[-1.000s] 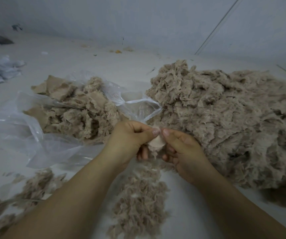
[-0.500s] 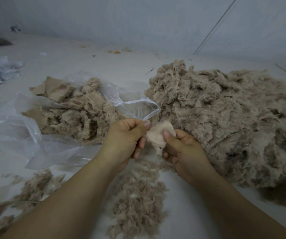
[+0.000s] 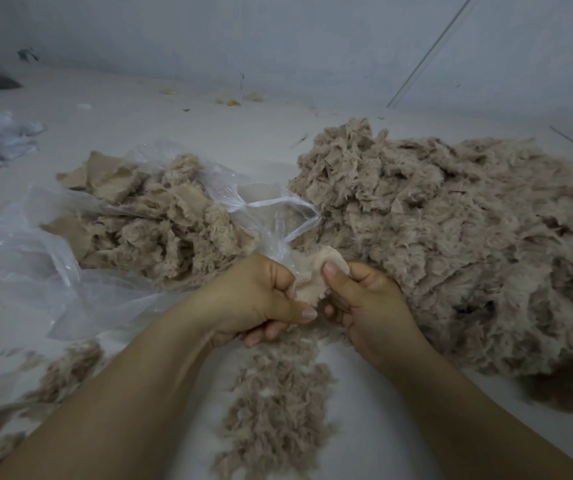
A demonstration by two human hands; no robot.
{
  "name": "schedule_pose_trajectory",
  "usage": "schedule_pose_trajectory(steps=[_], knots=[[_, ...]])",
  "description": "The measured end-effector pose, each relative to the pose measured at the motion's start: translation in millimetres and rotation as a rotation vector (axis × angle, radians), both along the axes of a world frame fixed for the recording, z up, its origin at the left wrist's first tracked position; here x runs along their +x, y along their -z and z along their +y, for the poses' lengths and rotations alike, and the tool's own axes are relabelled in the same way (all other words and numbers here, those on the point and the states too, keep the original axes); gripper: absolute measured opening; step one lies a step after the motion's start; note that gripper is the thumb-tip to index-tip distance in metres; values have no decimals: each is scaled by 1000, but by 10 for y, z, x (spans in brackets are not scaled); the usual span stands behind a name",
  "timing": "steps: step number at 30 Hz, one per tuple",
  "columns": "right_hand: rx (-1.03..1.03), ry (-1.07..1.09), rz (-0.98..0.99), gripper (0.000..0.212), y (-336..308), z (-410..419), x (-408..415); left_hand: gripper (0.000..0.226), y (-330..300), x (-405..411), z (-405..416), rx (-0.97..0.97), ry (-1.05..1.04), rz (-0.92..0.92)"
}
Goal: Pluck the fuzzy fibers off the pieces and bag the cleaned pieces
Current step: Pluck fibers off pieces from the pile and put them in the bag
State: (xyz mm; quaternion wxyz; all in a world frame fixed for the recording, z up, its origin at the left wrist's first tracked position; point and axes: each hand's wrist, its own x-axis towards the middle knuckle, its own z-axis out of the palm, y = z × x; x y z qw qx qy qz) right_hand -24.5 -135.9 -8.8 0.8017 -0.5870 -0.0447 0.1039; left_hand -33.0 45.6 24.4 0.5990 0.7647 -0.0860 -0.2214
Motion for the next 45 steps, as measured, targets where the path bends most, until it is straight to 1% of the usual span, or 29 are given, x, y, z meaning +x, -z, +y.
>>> schedule_pose_trajectory(steps=[3,5,8,11,12,14,15,16,18,20,21,23,24,25,27,29,30,32,34,35,36,37,38,39,40,41,42,44,45], knots=[[-4,25,6,25,-9,-5,-6,21,-27,1,45,20,77,17],[30,67,41,18,-17,-3,-4,16,-53,-11,88,9,173,24],[92,101,84,19,-22,1,9,6,-80,-44,123,3,318,23],[74,41,44,14,-16,-3,14,31,-47,-37,118,2,407,59],[65,21,29,16,-18,-8,13,33,-37,-32,112,-12,423,61],[43,-6,9,18,-22,-15,17,23,-34,-32,99,-44,424,9],[32,-15,7,19,-17,-17,22,17,-32,-29,95,-59,387,-23],[26,-20,9,21,-10,-21,25,22,-29,-20,80,-74,303,-56],[6,-21,12,27,7,-29,40,40,-25,16,34,-115,17,-109],[-34,-22,5,25,28,-30,53,41,-3,69,-9,-179,-268,-221],[-48,-25,-1,24,34,-28,56,36,6,85,-34,-159,-347,-291],[-54,-31,-1,22,34,-18,59,28,18,83,-95,-18,-362,-396],[-45,-34,1,24,34,-16,59,27,40,78,-128,45,-332,-413],[-31,-36,5,26,34,-18,60,24,54,71,-161,68,-304,-408],[-1,-44,7,21,26,-22,51,16,69,67,-212,31,-291,-385],[11,-47,11,10,17,-20,44,16,91,87,-225,-45,-348,-342],[8,-43,10,12,12,-9,41,17,95,93,-220,-86,-394,-332],[-16,-11,13,23,18,4,42,21,84,104,-194,-168,-512,-363],[-7,40,32,29,23,12,54,21,57,123,-133,-180,-681,-501],[5,55,42,33,30,13,61,17,51,143,-77,-98,-770,-622],[10,61,49,36,32,12,63,14,48,165,-11,66,-833,-771],[8,64,51,38,33,12,64,11,45,187,59,283,-860,-917],[6,64,50,39,31,14,63,9,46,214,126,487,-850,-1034],[4,64,51,39,30,14,63,5,56,249,182,649,-812,-1091],[3,63,56,39,27,15,62,4,66,286,222,780,-759,-1089],[4,63,62,38,22,13,60,8,76,310,241,910,-699,-1036],[8,62,69,36,16,12,59,13,84,323,238,1040,-643,-943],[15,62,78,36,9,4,56,20,100,329,206,1205,-564,-765],[14,65,82,37,6,3,53,23,118,333,190,1247,-529,-716]])
